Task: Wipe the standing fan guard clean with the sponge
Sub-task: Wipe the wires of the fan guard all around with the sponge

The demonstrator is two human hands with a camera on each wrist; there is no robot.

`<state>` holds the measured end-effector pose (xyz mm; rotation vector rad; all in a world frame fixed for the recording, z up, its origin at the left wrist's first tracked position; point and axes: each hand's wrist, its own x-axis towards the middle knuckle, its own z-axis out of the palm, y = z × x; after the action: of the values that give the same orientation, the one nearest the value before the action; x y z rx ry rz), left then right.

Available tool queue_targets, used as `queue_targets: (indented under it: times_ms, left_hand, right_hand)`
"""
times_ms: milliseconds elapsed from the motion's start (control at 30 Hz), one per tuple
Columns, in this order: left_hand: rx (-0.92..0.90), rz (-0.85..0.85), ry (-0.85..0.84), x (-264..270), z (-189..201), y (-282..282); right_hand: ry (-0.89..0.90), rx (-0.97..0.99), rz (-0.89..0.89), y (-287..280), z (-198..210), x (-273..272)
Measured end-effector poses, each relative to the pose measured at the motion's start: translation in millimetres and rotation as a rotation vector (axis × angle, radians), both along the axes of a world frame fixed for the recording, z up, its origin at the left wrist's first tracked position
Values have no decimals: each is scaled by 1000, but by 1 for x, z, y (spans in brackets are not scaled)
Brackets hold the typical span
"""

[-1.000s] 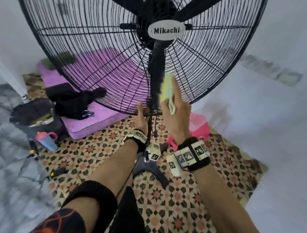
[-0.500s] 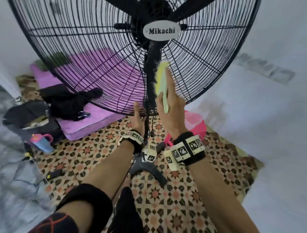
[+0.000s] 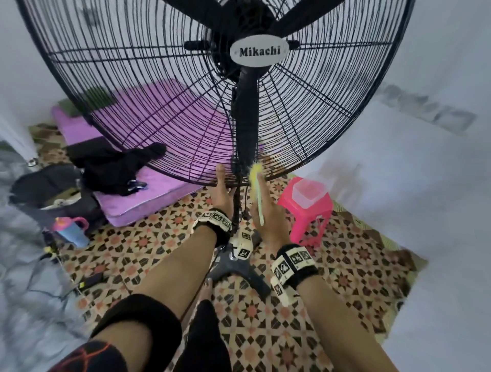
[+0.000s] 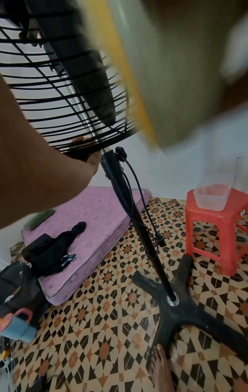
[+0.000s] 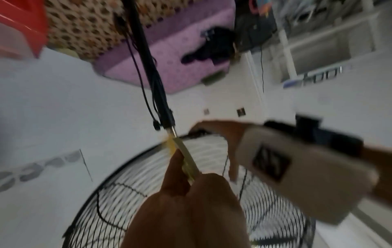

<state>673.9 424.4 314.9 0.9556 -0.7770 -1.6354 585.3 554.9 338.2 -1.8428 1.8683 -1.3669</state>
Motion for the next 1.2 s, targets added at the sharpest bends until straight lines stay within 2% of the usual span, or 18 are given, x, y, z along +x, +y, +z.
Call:
queue_targets:
  times_ms: [67,100,200,267,400,500,600,700,867,967,1033,1100,1200]
  left_hand:
    - [15,8,3,2,2,1]
    - [17,8,13,2,4,3]
    - [-7,-5,58,2,6,7]
    - [-52,-4,70,2,7,9]
    - [-80,-19,42,3,9,12]
    - [-58,10,16,4,8,13]
    - [-72,-4,13,2,5,11]
    - [-64,-18,-5,2,1,7]
    - [-40,-6,-34,1,0,3]
    - [67,-17,-25,-4,-29,-18]
    - [115,-85,2,-4,-52,-35]
    - [113,-110,-23,0,-37,-28]
    - [55,-14,-18,6,1,-2]
  right_hand:
    - [24,91,25,12,-19,2]
    - [-3,75,20,14,-18,2]
    - [-98,-150,-63,6,12,8]
    - [-36,-258,-63,-7,27,10]
    - [73,-157,13,-14,13,3]
    - [35,-113,41,5,11,2]
    - [2,-224,12,1,40,3]
    - [49,-325,39,-18,58,0]
    - [167,-32,26,-10,12,0]
    - [323,47,-57,-15,25,-1]
    - [427,54,-62,-19,39,-8]
    - [427,180,20,-14,50,-18]
    - [299,477,152,3,58,-32]
